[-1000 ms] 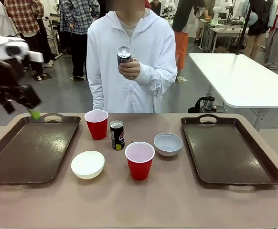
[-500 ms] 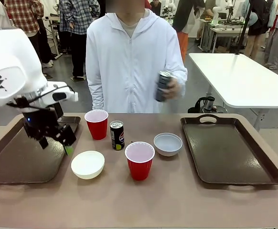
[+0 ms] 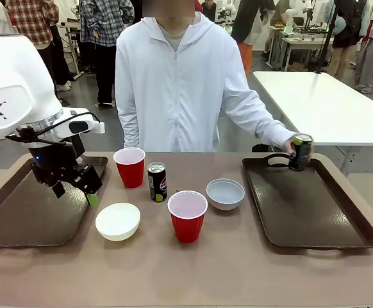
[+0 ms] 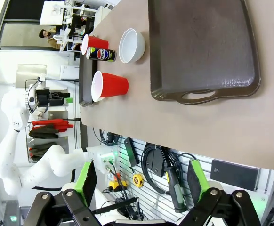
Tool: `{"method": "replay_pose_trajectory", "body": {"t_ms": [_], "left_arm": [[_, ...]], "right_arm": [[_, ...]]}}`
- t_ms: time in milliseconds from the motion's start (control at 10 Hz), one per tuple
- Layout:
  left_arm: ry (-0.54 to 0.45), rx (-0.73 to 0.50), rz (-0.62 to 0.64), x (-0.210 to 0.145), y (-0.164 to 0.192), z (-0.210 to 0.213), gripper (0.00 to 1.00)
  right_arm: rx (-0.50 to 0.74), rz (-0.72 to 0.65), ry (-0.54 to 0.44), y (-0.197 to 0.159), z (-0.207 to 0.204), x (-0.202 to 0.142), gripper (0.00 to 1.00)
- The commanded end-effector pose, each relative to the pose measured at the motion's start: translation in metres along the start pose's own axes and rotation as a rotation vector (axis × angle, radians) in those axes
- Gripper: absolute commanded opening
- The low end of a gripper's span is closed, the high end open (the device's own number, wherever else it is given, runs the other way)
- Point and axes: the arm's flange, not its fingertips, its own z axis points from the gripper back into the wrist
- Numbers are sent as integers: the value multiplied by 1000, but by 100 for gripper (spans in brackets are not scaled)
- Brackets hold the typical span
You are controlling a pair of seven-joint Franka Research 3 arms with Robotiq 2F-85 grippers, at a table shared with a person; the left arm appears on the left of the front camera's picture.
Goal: Prepare tableware on both trays.
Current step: Pick up a Picnic Bowl from the table and place it on a Handle tray.
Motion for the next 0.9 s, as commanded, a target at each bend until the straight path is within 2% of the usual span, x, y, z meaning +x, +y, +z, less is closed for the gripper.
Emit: {"method": "replay_pose_trajectory", "body": {"t_ms": [0,100,400,800], "left_arm": [[32,-2,5,15,-10,-25,100],[26,80,-29,29,-30,-47,100],[38,124,-65,51,-56,-81,100],[1,181,-50,56,-46,-88,100]], "right_arm": [[6,2,0,-1,0,0,100],[6,2,0,-1,0,0,100],[6,2,0,-1,0,0,100],[6,2,0,-1,0,0,100]]}}
